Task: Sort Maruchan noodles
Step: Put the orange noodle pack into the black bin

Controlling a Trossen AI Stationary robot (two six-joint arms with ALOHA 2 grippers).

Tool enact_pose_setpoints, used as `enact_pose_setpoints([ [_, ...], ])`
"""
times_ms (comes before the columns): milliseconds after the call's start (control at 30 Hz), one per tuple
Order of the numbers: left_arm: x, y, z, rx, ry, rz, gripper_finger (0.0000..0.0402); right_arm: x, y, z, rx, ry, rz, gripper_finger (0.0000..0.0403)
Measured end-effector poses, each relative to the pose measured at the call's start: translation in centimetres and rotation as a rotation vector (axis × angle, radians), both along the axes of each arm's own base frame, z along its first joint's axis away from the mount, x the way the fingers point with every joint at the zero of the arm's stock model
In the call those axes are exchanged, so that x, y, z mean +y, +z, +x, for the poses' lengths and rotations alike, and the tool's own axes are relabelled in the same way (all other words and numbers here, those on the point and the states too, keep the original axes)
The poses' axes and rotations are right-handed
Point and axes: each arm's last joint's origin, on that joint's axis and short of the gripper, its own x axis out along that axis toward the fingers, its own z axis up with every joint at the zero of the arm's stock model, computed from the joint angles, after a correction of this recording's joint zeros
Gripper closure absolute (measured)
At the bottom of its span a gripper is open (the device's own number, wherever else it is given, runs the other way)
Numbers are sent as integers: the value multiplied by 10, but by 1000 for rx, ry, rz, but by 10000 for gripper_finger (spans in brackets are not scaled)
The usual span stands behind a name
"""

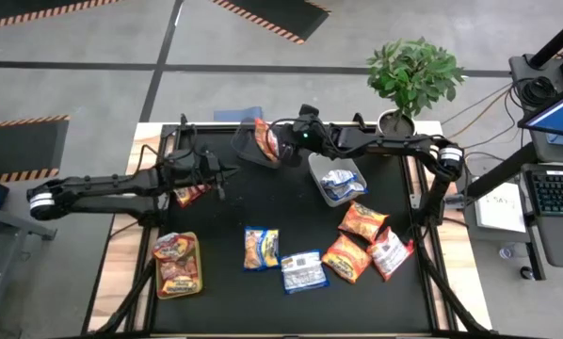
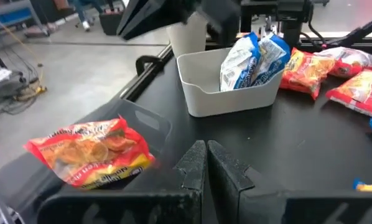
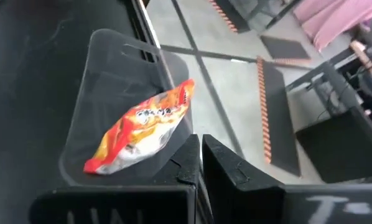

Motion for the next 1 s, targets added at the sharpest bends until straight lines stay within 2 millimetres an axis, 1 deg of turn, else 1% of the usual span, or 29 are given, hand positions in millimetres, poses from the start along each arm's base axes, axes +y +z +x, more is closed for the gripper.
enact_pose_setpoints([
  [167, 7, -4, 11, -28, 96, 13, 402, 17, 11, -12, -30, -23, 82, 394],
  [300, 18, 5, 26, -8, 179, 81, 402, 32, 12, -21, -56, -22, 124, 394],
  [400, 34, 12, 40, 38, 205, 124, 402, 38, 9, -24, -114, -39, 166, 394],
  [500, 57, 19, 53, 79, 246, 156, 402, 37, 3, -22, -159, -71, 229, 394],
  [567, 75, 19, 58, 102, 239, 132, 402, 31, -1, -20, -179, -98, 250, 394],
  [633, 94, 17, 62, 107, 203, 69, 402, 24, -4, -18, -184, -129, 275, 394],
  [700, 113, 12, 63, 104, 178, -21, 402, 13, -5, -17, -204, -160, 291, 394],
  [767, 130, 7, 66, 104, 198, -94, 402, 0, -8, -16, -216, -171, 323, 394],
  [867, 149, -6, 70, 155, 243, -161, 402, -21, -17, -15, -219, -167, 385, 394],
  [1000, 166, -19, 77, 197, 277, -208, 402, -48, -34, -15, -228, -168, 442, 394],
])
